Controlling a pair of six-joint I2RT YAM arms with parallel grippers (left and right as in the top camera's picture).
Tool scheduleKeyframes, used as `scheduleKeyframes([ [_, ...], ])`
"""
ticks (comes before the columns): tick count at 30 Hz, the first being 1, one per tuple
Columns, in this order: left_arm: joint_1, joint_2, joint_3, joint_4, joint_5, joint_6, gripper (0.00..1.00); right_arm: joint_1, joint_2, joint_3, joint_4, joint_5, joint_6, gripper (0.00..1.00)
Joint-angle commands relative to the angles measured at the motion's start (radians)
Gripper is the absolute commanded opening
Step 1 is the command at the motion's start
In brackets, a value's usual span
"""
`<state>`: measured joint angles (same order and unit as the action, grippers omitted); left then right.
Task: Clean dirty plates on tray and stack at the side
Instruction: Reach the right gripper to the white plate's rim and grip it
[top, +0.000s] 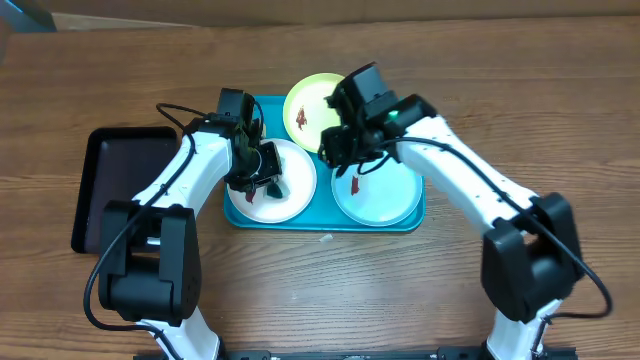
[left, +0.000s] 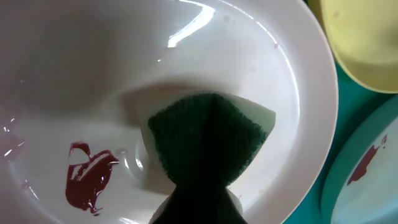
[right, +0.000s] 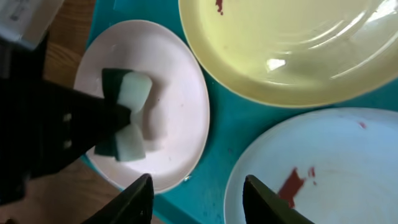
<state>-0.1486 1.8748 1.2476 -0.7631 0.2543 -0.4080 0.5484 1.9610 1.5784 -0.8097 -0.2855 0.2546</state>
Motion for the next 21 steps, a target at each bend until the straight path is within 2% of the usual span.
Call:
scheduleKeyframes([
  [1,0.004,0.005,-0.003,-0.008,0.017,0.031,0.04,0.035,0.056,0.023,0.044,0.061,0.011,0.48],
  [11,0.004,0.005,-0.003,-0.01,0.017,0.031,0.04,0.071,0.138,0.018,0.152,0.132,0.012,0.44],
  [21,0.004,0.005,-0.003,0.002,0.017,0.031,0.04,0.077,0.207,0.011,0.167,0.146,0.01,0.4],
])
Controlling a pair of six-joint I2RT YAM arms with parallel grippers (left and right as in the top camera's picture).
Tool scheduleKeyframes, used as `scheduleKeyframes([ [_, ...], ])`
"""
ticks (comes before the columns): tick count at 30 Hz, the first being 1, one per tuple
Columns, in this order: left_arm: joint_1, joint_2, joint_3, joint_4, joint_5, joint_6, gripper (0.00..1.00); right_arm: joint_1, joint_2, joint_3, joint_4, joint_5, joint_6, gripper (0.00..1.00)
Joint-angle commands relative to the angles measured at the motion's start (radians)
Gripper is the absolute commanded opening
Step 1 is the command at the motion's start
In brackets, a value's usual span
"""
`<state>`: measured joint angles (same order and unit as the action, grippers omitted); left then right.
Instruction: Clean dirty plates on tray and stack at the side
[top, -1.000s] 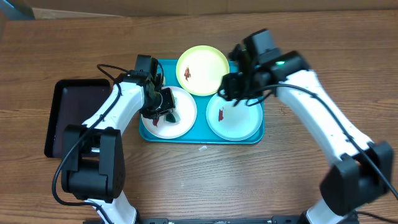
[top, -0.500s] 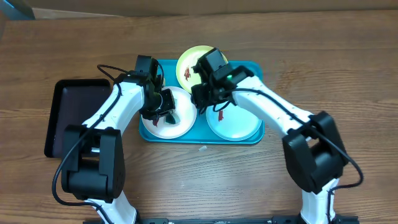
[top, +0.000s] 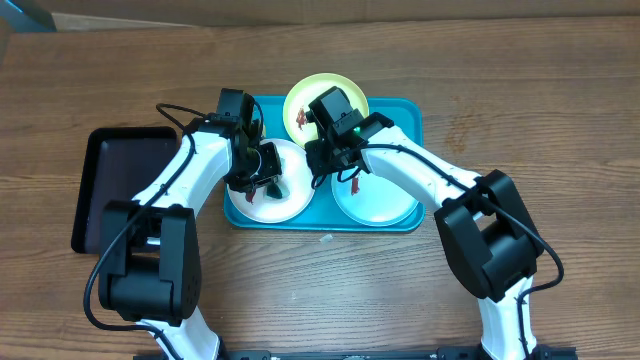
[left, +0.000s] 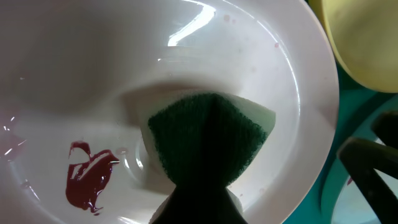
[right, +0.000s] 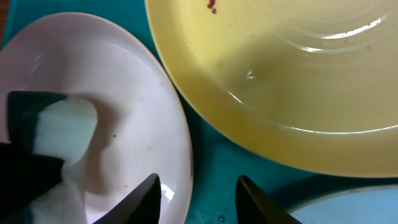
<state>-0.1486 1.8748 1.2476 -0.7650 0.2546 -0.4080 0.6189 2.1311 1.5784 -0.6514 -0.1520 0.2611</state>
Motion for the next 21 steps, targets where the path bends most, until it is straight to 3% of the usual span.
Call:
scheduleKeyframes([
  [1,0.004,0.005,-0.003,0.004,0.017,0.031,0.04,0.008,0.039,0.011,0.011,0.013,0.001,0.4],
  [15,0.002,0.005,-0.003,0.018,0.034,0.031,0.04,0.029,0.102,-0.001,0.031,0.014,0.001,0.36],
  [21,0.002,0.005,-0.003,0.018,0.034,0.047,0.04,0.029,0.102,-0.001,0.034,0.022,0.002,0.13],
])
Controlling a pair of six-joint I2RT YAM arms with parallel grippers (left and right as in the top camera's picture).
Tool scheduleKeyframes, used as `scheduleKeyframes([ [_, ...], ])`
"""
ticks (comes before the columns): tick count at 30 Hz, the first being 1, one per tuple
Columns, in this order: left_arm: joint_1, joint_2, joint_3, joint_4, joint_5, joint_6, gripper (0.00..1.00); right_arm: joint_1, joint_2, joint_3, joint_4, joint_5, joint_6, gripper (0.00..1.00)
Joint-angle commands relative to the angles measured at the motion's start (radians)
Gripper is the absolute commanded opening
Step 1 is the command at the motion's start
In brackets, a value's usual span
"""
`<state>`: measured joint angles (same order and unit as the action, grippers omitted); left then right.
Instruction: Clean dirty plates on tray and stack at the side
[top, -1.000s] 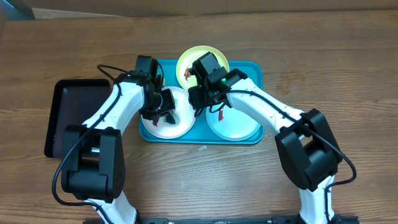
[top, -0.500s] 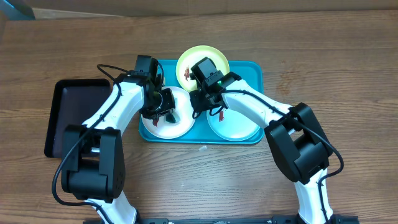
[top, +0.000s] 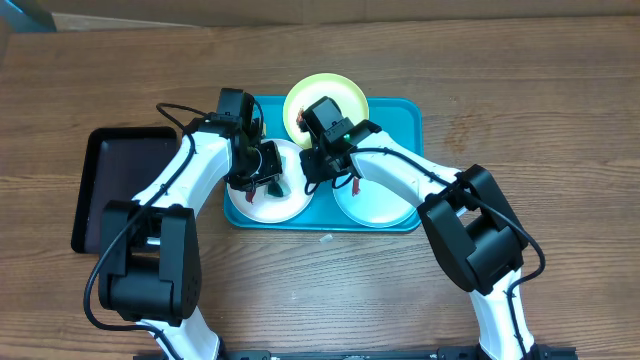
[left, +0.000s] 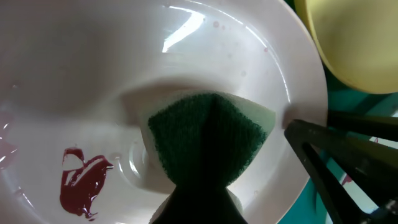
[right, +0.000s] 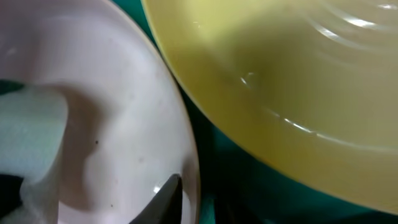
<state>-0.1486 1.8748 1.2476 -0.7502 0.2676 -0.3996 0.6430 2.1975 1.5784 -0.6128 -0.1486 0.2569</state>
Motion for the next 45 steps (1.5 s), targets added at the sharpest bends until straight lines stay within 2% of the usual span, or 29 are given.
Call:
scheduleKeyframes([
  [1,0.002,0.005,-0.003,0.003,0.021,0.042,0.04,0.005,0.036,-0.001,-0.005,0.022,0.006,0.1],
  [6,0.001,0.005,-0.005,0.004,0.021,0.045,0.04,0.005,0.036,0.0,-0.009,0.026,0.006,0.08],
  [8,-0.004,0.005,-0.014,0.016,0.023,0.043,0.04,0.005,0.036,0.002,-0.013,0.026,0.006,0.04],
  [13,-0.032,0.005,-0.066,0.086,0.06,-0.019,0.04,0.005,0.036,0.013,-0.028,0.026,0.006,0.04],
  [18,-0.047,0.005,-0.106,0.156,0.033,-0.076,0.04,0.005,0.036,0.022,-0.048,0.026,0.01,0.04],
  [25,-0.048,0.013,-0.158,0.232,-0.023,-0.056,0.04,0.005,0.036,0.022,-0.053,0.026,0.01,0.04],
  [28,-0.046,0.018,-0.187,0.223,-0.128,-0.046,0.04,0.005,0.036,0.022,-0.056,0.026,0.01,0.04],
  [34,-0.046,0.016,-0.18,0.079,-0.494,-0.023,0.04,0.005,0.036,0.022,-0.068,0.045,0.01,0.04],
  [36,-0.046,0.016,-0.166,0.038,-0.57,-0.022,0.04,0.005,0.036,0.022,-0.069,0.052,0.01,0.04],
  [40,-0.046,0.016,-0.122,-0.014,-0.647,-0.014,0.04,0.005,0.036,0.022,-0.069,0.052,0.01,0.04],
  [45,-0.047,0.016,-0.031,-0.058,-0.648,0.019,0.04,0.005,0.036,0.022,-0.071,0.059,0.01,0.04],
])
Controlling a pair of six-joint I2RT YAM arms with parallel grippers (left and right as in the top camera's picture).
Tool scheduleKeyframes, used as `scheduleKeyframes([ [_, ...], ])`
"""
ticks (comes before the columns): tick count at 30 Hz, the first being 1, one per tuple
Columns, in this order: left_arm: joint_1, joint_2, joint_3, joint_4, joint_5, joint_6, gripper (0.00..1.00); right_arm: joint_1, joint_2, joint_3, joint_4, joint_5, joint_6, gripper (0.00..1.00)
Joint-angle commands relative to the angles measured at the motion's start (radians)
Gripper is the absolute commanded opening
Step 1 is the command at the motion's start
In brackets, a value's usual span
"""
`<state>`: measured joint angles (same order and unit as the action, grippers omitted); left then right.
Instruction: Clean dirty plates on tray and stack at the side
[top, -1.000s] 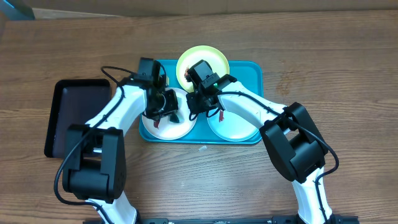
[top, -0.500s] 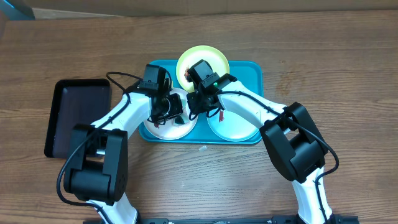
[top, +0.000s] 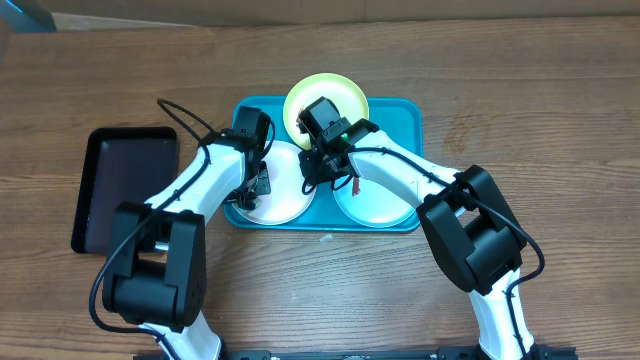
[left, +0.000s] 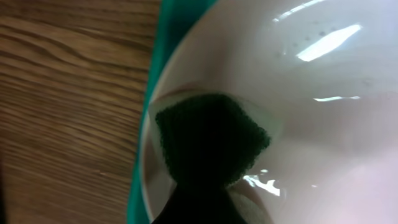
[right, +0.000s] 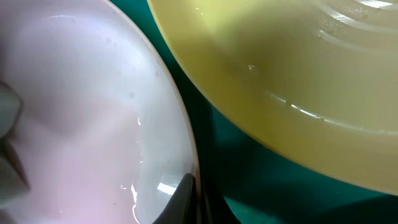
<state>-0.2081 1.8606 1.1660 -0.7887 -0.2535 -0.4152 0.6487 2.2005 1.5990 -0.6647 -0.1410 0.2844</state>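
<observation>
A white plate (top: 285, 198) lies at the left of the teal tray (top: 400, 115). My left gripper (top: 254, 184) is shut on a dark green sponge (left: 211, 138), which presses on the plate's left part, close to its rim. My right gripper (top: 312, 172) is shut on the same plate's right rim (right: 189, 163), one finger inside and one outside. The plate's surface looks wet and faintly pink, with no red blot in view. A yellow plate (top: 325, 98) with red spots sits at the back. A pale plate (top: 385, 200) with a red smear lies on the right.
A black tray (top: 125, 185) rests on the wooden table left of the teal tray. A small white scrap (top: 325, 238) lies on the table just in front of the teal tray. The yellow plate (right: 298, 62) leans close beside the held rim.
The left gripper and sponge have shifted from the white plate's middle to its left edge. The red blot no longer shows. The right fingers, then straddling the rim, now pinch it.
The sponge sat pressed on the white plate beside a red blot while my right gripper hung open over the tray. The right gripper then stood lower at the plate's right rim, then around it. Now it grips the rim and the sponge is at the left edge.
</observation>
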Motion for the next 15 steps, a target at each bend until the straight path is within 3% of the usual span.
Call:
scheduleKeyframes([
  [1,0.013,0.03,0.075,-0.036,-0.121,0.035,0.04,-0.001,0.033,0.002,-0.021,0.051,-0.018,0.04],
  [5,0.013,0.03,0.181,-0.087,-0.03,0.038,0.04,-0.001,0.033,0.002,-0.021,0.051,-0.018,0.04],
  [11,0.013,0.031,0.209,-0.009,0.392,0.117,0.04,-0.001,0.033,0.002,-0.021,0.051,-0.018,0.04],
  [15,0.013,0.032,0.158,0.055,0.455,0.102,0.04,-0.001,0.033,0.002,-0.021,0.051,-0.018,0.04],
])
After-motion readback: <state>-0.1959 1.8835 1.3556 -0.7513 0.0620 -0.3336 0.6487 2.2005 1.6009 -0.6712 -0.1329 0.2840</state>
